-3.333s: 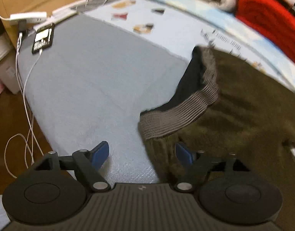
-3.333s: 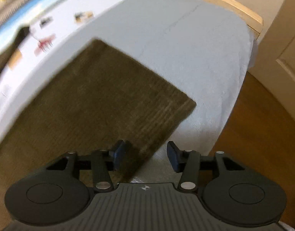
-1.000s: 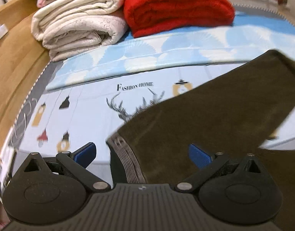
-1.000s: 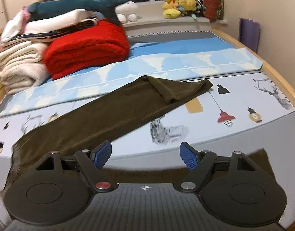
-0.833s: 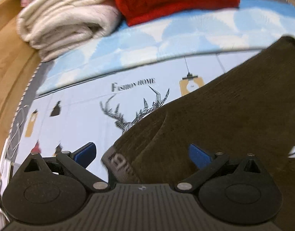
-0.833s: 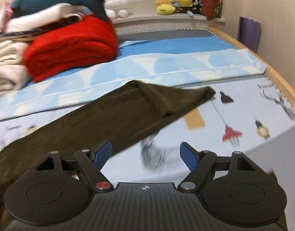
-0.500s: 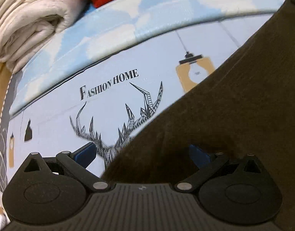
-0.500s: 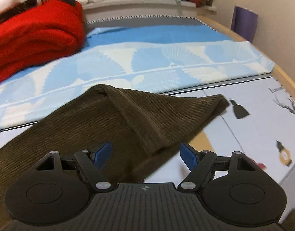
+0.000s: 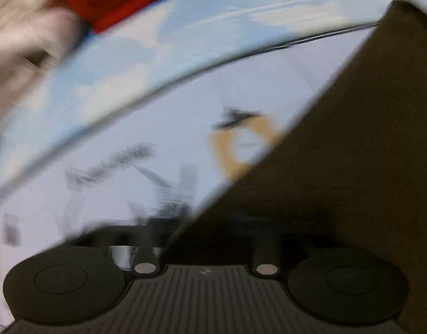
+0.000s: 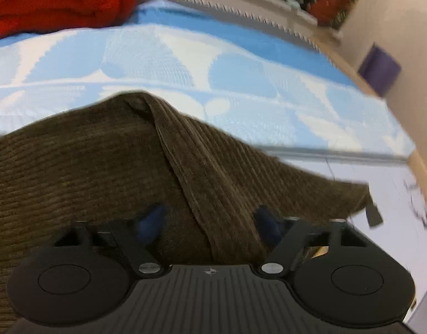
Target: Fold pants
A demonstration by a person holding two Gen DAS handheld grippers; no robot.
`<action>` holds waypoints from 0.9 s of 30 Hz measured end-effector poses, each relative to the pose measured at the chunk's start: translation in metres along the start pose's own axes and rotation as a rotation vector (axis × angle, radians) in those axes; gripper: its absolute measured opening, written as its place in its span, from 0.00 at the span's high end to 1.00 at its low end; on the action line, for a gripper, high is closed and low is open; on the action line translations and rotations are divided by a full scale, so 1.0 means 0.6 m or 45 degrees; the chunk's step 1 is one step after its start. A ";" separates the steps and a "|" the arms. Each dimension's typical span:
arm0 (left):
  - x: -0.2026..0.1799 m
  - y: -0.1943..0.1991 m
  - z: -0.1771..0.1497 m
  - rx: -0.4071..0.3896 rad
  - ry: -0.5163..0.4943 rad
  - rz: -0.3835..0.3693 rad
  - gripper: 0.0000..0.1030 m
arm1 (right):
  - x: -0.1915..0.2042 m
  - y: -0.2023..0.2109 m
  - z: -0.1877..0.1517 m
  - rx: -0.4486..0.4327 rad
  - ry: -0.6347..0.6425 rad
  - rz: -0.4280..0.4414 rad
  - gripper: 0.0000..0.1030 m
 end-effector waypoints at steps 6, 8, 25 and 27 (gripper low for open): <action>-0.027 0.030 -0.017 -0.077 -0.089 0.194 0.98 | -0.069 0.056 0.001 -0.035 -0.045 -0.086 0.93; -0.019 0.075 -0.021 -0.108 0.013 0.148 0.99 | -0.123 0.099 0.006 -0.083 -0.115 -0.105 0.94; -0.081 0.404 -0.466 -0.060 0.549 -0.155 0.99 | -0.353 0.459 -0.469 0.050 -0.294 0.015 0.82; -0.077 0.408 -0.494 -0.042 0.685 -0.208 0.83 | -0.343 0.427 -0.570 0.299 -0.363 -0.040 0.52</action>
Point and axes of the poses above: each gripper's, at about its wrist camera, not at the fingertips, and y roughly against the way its jaws point, x to its left, z to its top, the point moved 10 cm from there along -y, roughly the way its jaws point, and after that the axes turned 7 degrees about y, right-handed, at the moved point
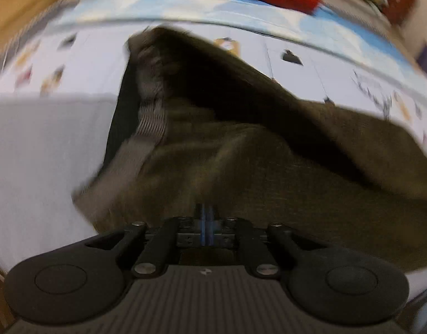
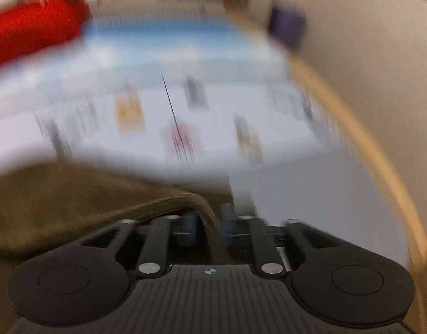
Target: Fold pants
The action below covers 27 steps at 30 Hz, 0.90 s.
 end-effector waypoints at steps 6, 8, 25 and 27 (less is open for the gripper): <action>-0.017 0.042 0.077 -0.171 0.183 -0.074 0.17 | -0.002 0.013 -0.076 -0.031 -0.572 0.296 0.50; -0.039 0.043 0.117 -0.207 0.201 -0.102 0.17 | 0.009 0.019 -0.074 -0.060 -0.681 0.407 0.48; -0.069 -0.132 0.276 -0.040 0.596 -0.090 0.16 | -0.036 -0.068 -0.100 0.038 -1.586 0.716 0.38; -0.070 -0.150 0.285 -0.003 0.606 -0.079 0.16 | -0.044 -0.085 -0.097 0.039 -1.671 0.676 0.36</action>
Point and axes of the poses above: each gripper's, at about its wrist camera, not at the fingertips, and y roughly against the way its jaws point, x to its left, z to its top, the point moved 10 cm from there along -y, roughly the way its jaws point, and after that the axes turned 7 degrees about y, right-handed, at the moved point
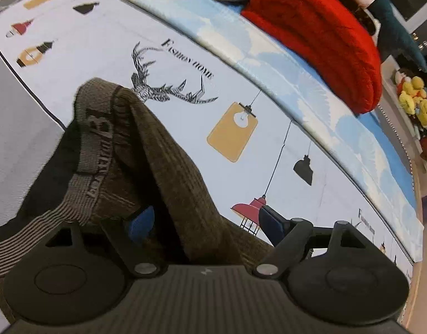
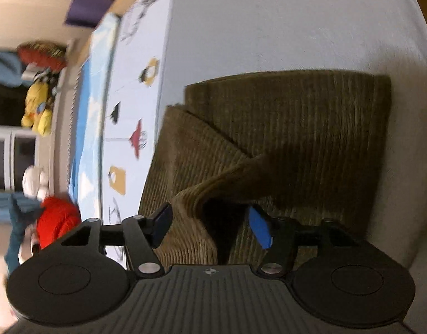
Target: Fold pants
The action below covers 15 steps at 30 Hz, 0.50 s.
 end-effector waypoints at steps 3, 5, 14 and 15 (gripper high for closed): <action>0.000 -0.015 0.017 -0.008 0.015 0.092 0.40 | 0.002 -0.007 0.028 -0.092 -0.090 -0.036 0.47; 0.002 -0.005 0.035 -0.080 -0.003 0.180 0.91 | 0.031 -0.007 0.044 -0.157 0.005 -0.089 0.86; -0.004 0.162 0.066 -0.185 0.070 -0.084 0.92 | 0.302 0.076 0.107 -0.364 0.400 0.102 0.88; 0.013 0.184 0.055 -0.199 0.065 -0.115 0.92 | 0.313 0.099 0.113 -0.382 0.423 0.136 0.89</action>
Point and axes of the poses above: each gripper's, at about its wrist camera, not at the fingertips, and y roughly against the way its jaws point, x to its left, z to its top, the point moved 10 cm from there along -y, roughly the way its jaws point, and after that the axes turned 7 degrees about y, right-handed, at the moved point
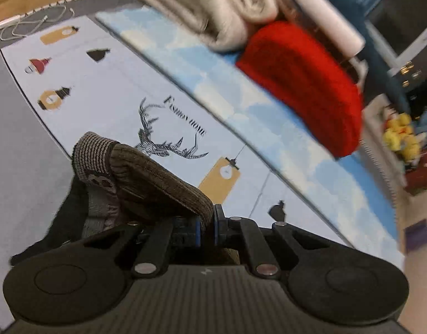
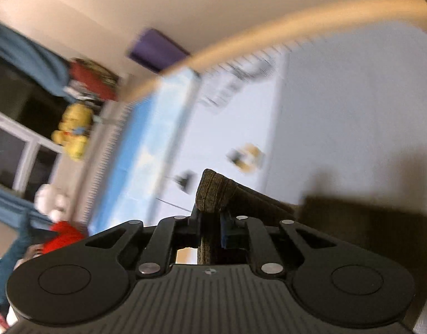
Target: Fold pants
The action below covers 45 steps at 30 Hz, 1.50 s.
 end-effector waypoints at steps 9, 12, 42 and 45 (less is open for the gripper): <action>0.241 -0.028 -0.193 0.206 -0.164 0.295 0.91 | -0.243 0.048 -0.103 0.283 0.270 -0.323 0.89; 0.279 -0.051 -0.228 0.234 -0.162 0.368 0.91 | -0.328 0.021 -0.169 0.438 0.176 -0.487 0.89; 0.290 0.006 -0.247 0.206 -0.180 0.418 0.20 | -0.398 0.077 -0.164 0.543 0.068 -0.577 0.50; 0.258 0.028 -0.272 0.228 -0.176 0.311 0.20 | -0.397 0.084 -0.158 0.527 0.034 -0.516 0.50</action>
Point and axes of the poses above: each gripper's, at about its wrist camera, not at the fingertips, and y roughly against the way its jaws point, x to its left, z to its top, the point moved 10 cm from there along -y, roughly the way its jaws point, and after that the axes turned 7 degrees about y, right-handed, at the moved point
